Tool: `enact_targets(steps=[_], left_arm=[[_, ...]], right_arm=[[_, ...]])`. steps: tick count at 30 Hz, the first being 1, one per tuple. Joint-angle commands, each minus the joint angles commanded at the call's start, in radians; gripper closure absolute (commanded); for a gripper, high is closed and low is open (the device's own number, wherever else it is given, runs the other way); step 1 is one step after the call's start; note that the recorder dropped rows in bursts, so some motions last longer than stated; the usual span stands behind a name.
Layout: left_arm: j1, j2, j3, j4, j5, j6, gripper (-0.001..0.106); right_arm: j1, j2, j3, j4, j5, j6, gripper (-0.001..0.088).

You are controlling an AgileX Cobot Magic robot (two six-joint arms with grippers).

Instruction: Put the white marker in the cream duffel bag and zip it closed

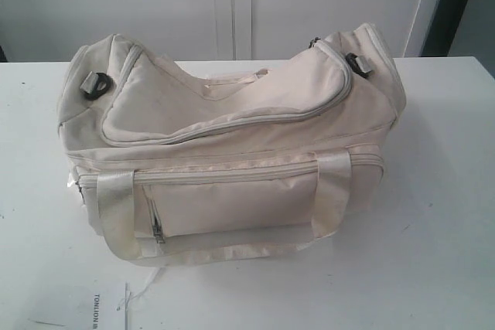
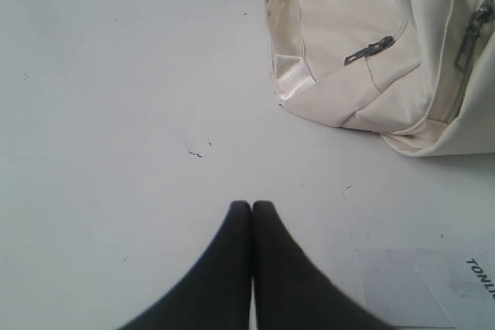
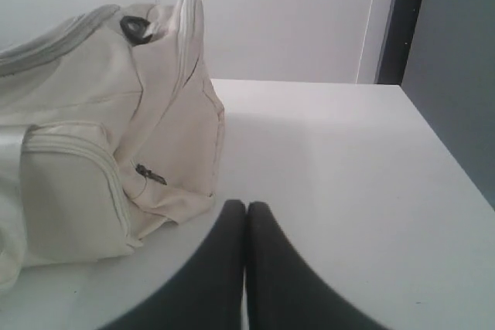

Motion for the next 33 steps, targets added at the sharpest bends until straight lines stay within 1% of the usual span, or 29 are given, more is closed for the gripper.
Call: enact_targets(steps=[11, 14, 22, 24, 33], left_arm=[[0.0, 0.0, 0.0, 0.0, 0.0, 0.0, 0.105], [0.0, 0.0, 0.0, 0.0, 0.0, 0.0, 0.105], [0.0, 0.0, 0.0, 0.0, 0.0, 0.0, 0.105], [0.0, 0.0, 0.0, 0.0, 0.0, 0.0, 0.105], [0.0, 0.0, 0.0, 0.0, 0.0, 0.0, 0.105]], right_arm=[[0.0, 0.0, 0.078, 0.0, -0.034, 0.0, 0.0868], [0.0, 0.0, 0.078, 0.0, -0.052, 0.0, 0.0868], [0.0, 0.0, 0.078, -0.002, -0.036, -0.006, 0.0868], [0.0, 0.0, 0.078, -0.004, -0.011, -0.006, 0.0868], [0.0, 0.0, 0.078, -0.004, -0.008, -0.006, 0.0868]])
